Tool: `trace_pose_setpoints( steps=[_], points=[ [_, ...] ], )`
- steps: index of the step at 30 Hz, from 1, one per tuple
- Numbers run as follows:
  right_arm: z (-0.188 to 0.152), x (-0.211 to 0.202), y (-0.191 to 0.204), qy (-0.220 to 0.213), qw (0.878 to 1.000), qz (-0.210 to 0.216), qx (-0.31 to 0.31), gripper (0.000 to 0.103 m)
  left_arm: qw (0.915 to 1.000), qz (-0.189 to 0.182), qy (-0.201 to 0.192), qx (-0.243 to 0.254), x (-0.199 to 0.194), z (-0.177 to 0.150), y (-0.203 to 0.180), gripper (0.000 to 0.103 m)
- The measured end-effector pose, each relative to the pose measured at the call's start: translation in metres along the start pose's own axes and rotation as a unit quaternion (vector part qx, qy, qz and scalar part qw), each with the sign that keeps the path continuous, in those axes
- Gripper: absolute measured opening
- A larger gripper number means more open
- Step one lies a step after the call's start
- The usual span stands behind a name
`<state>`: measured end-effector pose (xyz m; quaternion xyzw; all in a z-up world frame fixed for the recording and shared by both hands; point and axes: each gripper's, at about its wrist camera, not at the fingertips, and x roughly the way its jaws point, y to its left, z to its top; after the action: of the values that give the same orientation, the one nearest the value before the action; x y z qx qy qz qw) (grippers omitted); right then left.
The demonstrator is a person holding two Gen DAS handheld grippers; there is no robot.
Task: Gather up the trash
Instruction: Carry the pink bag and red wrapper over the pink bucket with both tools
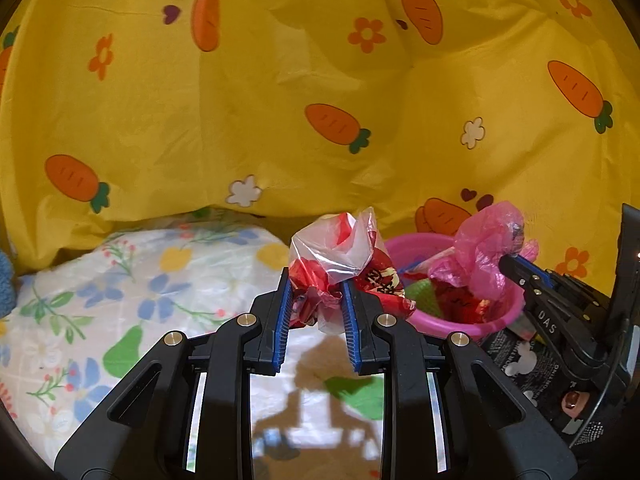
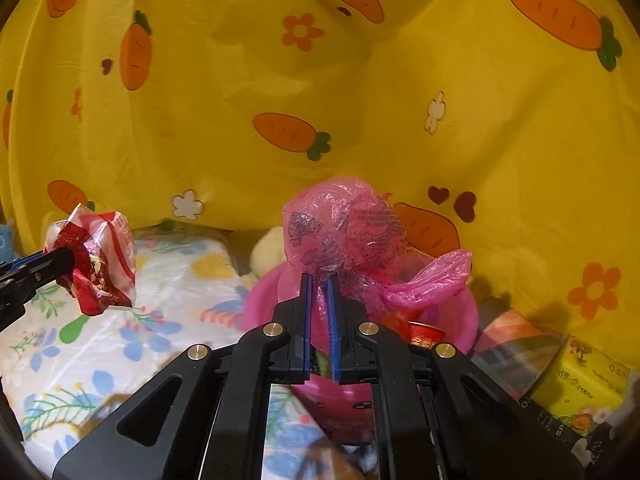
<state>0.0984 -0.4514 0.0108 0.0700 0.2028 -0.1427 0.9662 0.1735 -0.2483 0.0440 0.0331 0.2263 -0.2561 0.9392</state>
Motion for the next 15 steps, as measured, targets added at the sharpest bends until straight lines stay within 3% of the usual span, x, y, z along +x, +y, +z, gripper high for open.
trace_pose_setpoints(
  steps=[5,15],
  points=[
    [-0.007,0.03,-0.029,0.046,0.999,-0.01,0.022,0.008,0.9991,-0.038,0.014,0.012,0.044,0.006,-0.037,0.023],
    [-0.02,0.067,-0.043,0.109,0.994,-0.003,0.018,0.008,0.9935,-0.092,0.066,0.017,0.128,-0.002,-0.079,0.023]
  ],
)
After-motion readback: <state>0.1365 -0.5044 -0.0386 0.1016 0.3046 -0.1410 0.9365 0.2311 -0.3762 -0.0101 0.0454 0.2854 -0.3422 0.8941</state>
